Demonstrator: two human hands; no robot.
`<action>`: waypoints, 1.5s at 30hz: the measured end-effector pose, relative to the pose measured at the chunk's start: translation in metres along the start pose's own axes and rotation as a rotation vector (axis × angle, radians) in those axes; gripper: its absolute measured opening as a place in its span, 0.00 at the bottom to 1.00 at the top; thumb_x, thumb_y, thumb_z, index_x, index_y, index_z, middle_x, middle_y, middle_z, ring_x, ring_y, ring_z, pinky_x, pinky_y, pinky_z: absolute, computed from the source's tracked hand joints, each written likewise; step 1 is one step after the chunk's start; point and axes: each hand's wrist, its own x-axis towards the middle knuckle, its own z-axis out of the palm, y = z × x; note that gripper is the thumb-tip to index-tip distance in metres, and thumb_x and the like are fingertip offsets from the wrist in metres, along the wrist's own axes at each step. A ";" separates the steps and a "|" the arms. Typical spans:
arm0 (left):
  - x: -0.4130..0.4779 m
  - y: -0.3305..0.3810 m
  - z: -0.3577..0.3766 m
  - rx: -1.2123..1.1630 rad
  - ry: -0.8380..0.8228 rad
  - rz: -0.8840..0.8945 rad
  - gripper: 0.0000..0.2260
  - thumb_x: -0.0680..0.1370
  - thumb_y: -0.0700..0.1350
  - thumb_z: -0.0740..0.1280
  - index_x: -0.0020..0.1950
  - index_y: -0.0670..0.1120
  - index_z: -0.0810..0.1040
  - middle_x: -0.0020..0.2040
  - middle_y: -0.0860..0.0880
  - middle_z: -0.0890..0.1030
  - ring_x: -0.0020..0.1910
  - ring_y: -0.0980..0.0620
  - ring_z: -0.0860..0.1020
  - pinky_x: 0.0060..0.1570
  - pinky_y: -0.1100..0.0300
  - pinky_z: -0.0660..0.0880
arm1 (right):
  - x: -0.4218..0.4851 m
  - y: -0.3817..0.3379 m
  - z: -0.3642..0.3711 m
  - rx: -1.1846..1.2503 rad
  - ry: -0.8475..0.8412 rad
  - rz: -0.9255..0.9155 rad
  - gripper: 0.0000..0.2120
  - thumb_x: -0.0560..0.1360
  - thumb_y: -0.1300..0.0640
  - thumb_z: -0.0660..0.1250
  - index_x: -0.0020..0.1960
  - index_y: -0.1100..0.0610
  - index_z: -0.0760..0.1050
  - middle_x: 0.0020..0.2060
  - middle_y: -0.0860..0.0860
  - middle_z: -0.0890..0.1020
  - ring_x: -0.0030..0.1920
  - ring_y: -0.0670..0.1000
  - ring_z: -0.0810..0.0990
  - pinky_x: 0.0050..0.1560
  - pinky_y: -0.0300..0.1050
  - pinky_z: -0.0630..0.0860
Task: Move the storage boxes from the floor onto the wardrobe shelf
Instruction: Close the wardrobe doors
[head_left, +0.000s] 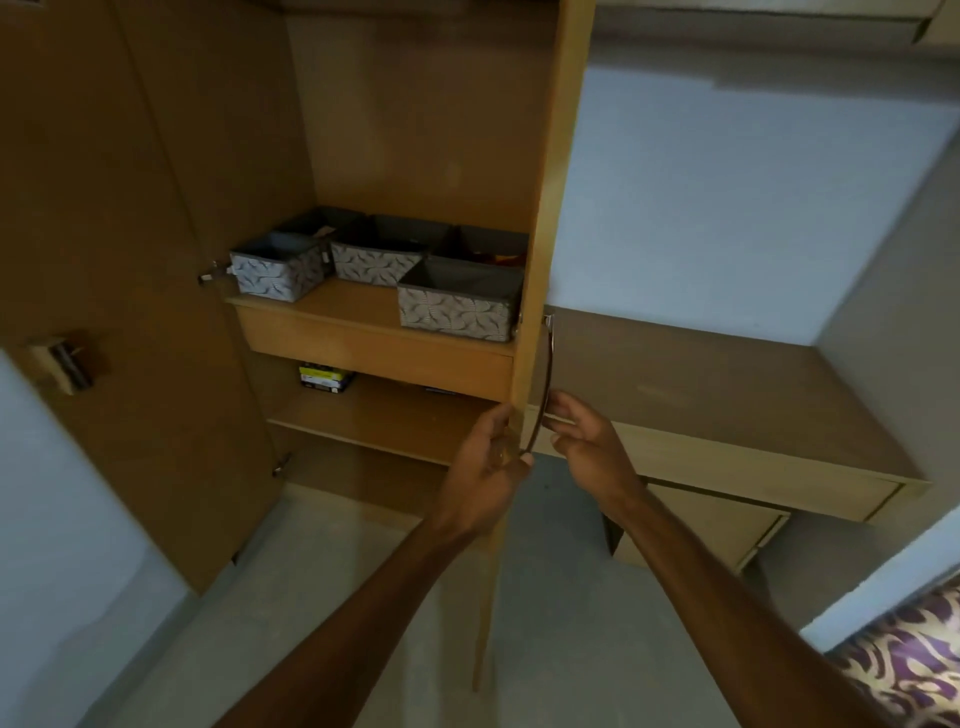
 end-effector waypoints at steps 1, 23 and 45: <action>-0.001 -0.001 -0.006 0.004 0.027 0.004 0.26 0.77 0.39 0.68 0.73 0.51 0.66 0.66 0.57 0.75 0.63 0.62 0.73 0.55 0.67 0.73 | 0.005 0.001 0.005 -0.003 -0.002 -0.009 0.30 0.73 0.75 0.57 0.57 0.40 0.72 0.53 0.38 0.79 0.54 0.38 0.78 0.50 0.28 0.74; 0.147 -0.086 -0.277 0.201 0.107 0.007 0.30 0.73 0.46 0.64 0.73 0.64 0.63 0.65 0.47 0.73 0.65 0.49 0.71 0.64 0.44 0.71 | 0.185 -0.049 0.245 -0.028 -0.169 -0.134 0.26 0.76 0.73 0.56 0.66 0.49 0.70 0.54 0.42 0.78 0.59 0.41 0.76 0.59 0.28 0.68; 0.378 -0.103 -0.385 -0.066 0.030 -0.013 0.19 0.84 0.53 0.48 0.55 0.53 0.78 0.51 0.56 0.81 0.45 0.70 0.79 0.42 0.71 0.74 | 0.418 -0.033 0.320 -0.029 0.116 -0.170 0.19 0.76 0.68 0.63 0.63 0.54 0.77 0.53 0.44 0.83 0.53 0.36 0.80 0.56 0.28 0.73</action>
